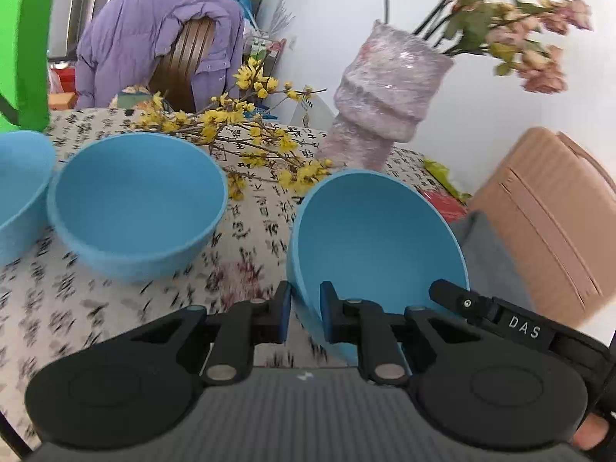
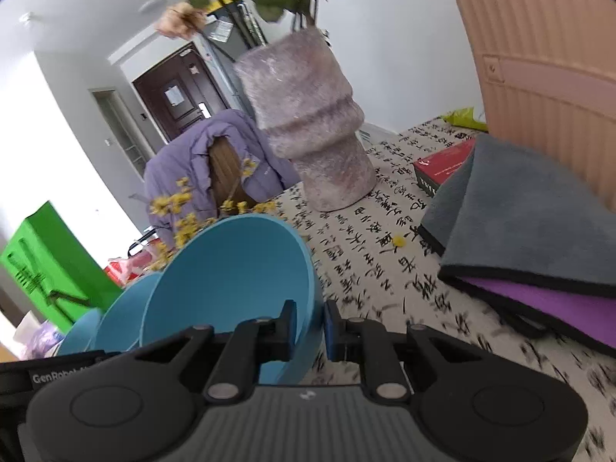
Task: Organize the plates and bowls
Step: 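Lift the blue bowl with both grippers and carry it toward the plate stack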
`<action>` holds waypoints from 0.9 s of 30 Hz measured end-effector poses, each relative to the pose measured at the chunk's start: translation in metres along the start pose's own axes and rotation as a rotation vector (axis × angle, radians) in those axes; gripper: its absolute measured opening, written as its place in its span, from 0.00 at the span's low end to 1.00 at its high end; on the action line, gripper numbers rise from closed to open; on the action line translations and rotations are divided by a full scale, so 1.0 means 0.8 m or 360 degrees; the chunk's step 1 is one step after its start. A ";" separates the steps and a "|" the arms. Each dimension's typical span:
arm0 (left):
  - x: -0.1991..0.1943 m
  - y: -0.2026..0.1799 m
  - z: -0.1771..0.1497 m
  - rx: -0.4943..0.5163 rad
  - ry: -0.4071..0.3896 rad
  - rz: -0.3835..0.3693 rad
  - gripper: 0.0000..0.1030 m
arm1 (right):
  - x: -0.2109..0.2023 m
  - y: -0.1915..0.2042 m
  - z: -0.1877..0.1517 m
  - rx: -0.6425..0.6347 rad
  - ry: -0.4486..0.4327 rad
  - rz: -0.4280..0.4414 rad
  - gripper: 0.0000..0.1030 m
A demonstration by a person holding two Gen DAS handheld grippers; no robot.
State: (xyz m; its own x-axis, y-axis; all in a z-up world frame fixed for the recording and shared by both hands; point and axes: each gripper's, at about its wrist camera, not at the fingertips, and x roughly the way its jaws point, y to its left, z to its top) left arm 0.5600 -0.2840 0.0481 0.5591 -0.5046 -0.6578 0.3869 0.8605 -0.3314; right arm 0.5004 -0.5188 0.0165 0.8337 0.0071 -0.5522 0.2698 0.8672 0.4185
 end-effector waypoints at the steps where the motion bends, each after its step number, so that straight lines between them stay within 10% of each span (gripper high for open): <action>1: -0.016 0.000 -0.008 -0.0017 -0.0001 0.0001 0.16 | -0.013 0.003 -0.006 -0.0013 -0.0003 0.0017 0.14; 17: -0.263 0.031 -0.249 -0.0281 -0.0111 0.0322 0.16 | -0.197 0.061 -0.189 -0.0215 0.0131 0.0374 0.14; 27: -0.318 0.048 -0.326 -0.0420 -0.0087 0.0339 0.16 | -0.246 0.074 -0.260 -0.0292 0.0248 0.0438 0.16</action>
State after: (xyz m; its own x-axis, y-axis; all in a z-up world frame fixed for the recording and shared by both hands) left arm 0.2419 -0.1046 0.0262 0.6483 -0.3087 -0.6960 0.0584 0.9316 -0.3588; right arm 0.2521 -0.3656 0.0000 0.7759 0.3158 -0.5461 -0.0568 0.8971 0.4381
